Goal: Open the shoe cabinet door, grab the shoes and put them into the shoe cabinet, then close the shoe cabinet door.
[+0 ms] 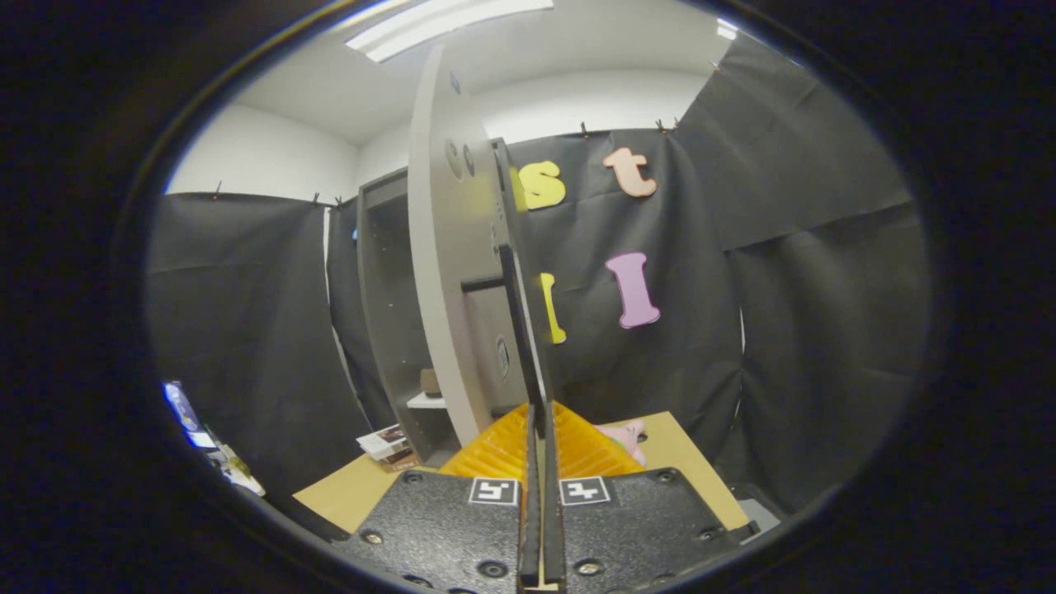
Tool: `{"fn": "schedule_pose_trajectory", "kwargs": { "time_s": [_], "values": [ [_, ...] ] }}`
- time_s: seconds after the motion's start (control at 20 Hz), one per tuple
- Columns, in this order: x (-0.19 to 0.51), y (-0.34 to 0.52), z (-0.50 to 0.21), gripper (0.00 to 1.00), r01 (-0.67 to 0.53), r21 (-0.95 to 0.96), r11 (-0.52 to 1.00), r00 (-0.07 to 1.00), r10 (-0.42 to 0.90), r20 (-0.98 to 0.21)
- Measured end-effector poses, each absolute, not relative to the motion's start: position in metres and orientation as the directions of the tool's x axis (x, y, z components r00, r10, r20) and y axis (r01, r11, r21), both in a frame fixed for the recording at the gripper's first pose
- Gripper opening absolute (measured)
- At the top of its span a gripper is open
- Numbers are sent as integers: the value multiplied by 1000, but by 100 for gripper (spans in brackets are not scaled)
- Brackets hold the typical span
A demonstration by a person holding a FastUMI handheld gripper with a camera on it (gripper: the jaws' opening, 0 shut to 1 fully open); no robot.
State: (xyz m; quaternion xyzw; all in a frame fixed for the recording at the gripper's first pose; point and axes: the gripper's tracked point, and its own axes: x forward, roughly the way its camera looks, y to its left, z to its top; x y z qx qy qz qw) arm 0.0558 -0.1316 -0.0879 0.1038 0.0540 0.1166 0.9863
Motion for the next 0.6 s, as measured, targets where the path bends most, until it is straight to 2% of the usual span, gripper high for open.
{"fn": "schedule_pose_trajectory", "kwargs": {
  "time_s": [0.25,0.35,0.5,0.6],
  "values": [
    [33,-132,-133,8,-190,166,968,972,208,-105],
    [27,-132,-154,20,-170,163,972,973,192,-126],
    [17,-126,-188,28,-140,140,980,972,163,-167],
    [7,-108,-210,34,-158,178,971,961,192,-197]
  ]
}}
